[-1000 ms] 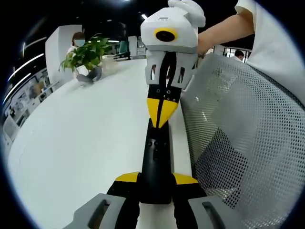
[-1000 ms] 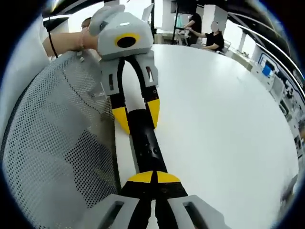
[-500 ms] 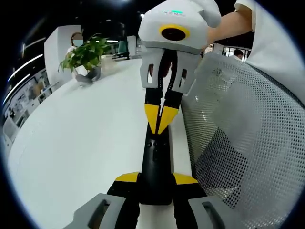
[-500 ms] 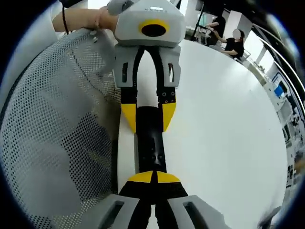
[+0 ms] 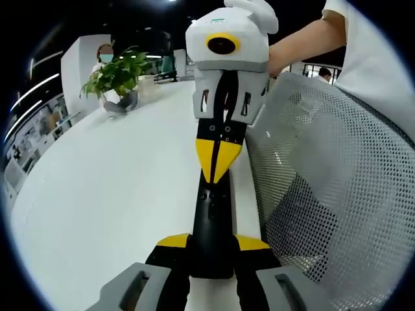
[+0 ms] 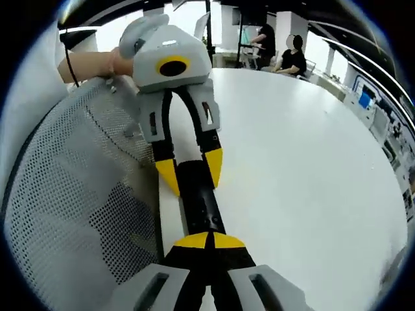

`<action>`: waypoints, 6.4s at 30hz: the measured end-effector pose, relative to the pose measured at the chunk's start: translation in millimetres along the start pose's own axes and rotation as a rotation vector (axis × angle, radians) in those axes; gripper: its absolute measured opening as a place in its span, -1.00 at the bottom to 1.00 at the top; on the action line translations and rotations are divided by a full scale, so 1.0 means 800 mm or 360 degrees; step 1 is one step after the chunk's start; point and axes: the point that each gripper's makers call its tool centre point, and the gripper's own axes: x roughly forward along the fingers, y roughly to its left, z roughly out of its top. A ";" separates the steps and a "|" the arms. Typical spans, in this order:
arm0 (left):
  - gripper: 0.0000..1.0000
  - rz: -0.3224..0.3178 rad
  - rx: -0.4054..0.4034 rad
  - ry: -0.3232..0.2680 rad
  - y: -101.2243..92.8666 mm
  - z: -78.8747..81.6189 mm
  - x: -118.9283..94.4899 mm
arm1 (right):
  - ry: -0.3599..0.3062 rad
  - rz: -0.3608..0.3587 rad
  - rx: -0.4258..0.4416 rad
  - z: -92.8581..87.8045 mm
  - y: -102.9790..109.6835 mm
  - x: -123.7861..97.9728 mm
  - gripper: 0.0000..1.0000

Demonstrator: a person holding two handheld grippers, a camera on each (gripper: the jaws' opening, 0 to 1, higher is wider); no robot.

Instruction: Press the specified remote control buttons in sequence, fully releasing each button before pressing the next.

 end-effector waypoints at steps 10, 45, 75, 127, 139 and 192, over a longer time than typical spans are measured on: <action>-0.50 -0.0005 0.0004 0.0002 0.000 0.000 0.001 | 0.0257 -0.0001 -0.0346 0.004 0.000 0.005 -1.00; -0.50 -0.0065 0.0044 -0.0034 -0.011 -0.002 -0.004 | 0.0210 -0.0085 -0.0212 0.020 0.035 0.016 -1.00; -0.50 -0.0048 0.0042 -0.0011 -0.012 -0.003 -0.006 | 0.0170 -0.0054 -0.0033 0.027 0.015 0.017 -1.00; -0.50 -0.0034 0.0016 -0.0028 -0.006 0.001 0.000 | 0.0058 0.0092 0.0401 0.021 0.000 0.013 -1.00; -0.50 -0.0036 0.0025 -0.0027 -0.007 0.001 0.000 | 0.0194 0.0222 0.0300 0.027 -0.001 0.020 -1.00; -0.50 -0.0050 -0.0006 -0.0048 -0.007 0.002 -0.001 | 0.0177 0.0082 0.0139 0.040 0.023 0.026 -1.00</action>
